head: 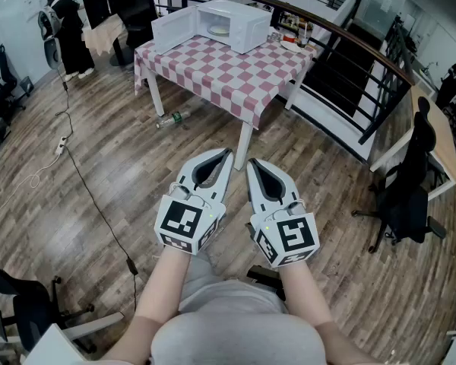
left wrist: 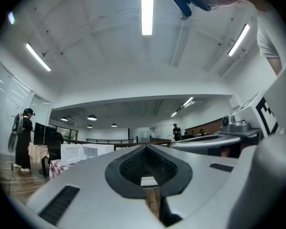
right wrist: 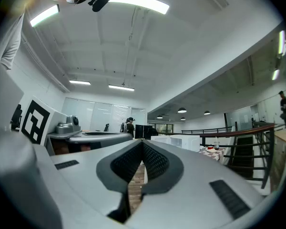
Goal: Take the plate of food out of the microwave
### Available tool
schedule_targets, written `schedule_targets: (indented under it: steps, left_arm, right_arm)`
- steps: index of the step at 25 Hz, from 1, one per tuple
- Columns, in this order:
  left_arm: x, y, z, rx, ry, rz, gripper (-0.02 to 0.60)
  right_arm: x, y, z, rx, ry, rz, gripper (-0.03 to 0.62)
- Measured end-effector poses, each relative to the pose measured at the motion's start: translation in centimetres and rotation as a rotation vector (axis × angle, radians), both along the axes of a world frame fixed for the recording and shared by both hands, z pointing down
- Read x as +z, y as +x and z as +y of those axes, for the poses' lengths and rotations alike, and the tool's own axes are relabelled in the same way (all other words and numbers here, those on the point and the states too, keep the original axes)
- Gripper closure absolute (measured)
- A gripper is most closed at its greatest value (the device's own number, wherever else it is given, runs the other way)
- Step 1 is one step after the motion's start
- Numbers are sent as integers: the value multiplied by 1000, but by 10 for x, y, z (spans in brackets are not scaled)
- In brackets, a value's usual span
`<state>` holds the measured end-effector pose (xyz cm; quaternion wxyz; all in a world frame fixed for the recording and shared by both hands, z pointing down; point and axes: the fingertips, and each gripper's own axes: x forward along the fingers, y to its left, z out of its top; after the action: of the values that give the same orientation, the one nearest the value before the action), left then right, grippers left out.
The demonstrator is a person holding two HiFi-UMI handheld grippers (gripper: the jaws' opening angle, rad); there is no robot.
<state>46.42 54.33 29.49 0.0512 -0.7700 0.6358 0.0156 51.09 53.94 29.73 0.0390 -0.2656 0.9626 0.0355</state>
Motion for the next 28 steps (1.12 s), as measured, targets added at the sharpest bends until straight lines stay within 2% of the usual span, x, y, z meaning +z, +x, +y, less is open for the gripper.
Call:
schedule_targets:
  steps: [9,13,21,28]
  left_arm:
    - [5,-10,-22,8,-7,1,581]
    - [8,-18,-34,10,-12,5,581]
    - [9,-45,-65,12,-14,25,581]
    - [9,-84,-99,15,-29,42,581]
  right_arm:
    - [8,-13,-20,-1,-6,16,569]
    - [7,-20,-31,-6,-14,-12,569]
    - [10,-46,-62,-5,-19,9,569]
    - [13,-81,-94,-1,-40,29,569]
